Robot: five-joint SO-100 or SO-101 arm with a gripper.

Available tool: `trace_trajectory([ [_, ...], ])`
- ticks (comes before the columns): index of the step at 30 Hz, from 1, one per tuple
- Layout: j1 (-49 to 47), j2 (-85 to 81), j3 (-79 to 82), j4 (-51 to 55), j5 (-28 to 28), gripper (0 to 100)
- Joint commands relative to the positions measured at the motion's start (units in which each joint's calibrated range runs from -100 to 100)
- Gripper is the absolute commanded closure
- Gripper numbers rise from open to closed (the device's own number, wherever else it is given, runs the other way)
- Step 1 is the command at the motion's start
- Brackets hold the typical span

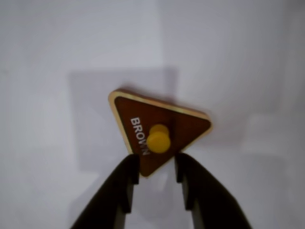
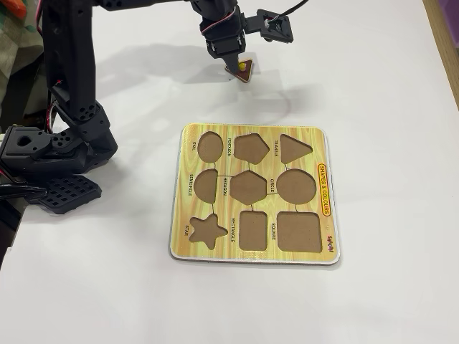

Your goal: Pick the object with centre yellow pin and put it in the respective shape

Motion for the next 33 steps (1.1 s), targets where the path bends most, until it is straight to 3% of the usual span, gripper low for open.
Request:
trace_trajectory([
  [1,0.8,-2.5,-3.0,-0.7,0.2,91],
  [9,0.8,-2.0,-2.0,-5.7,0.2,91],
  [33,1.8,0.1,-2.9,-5.9,0.2,91],
])
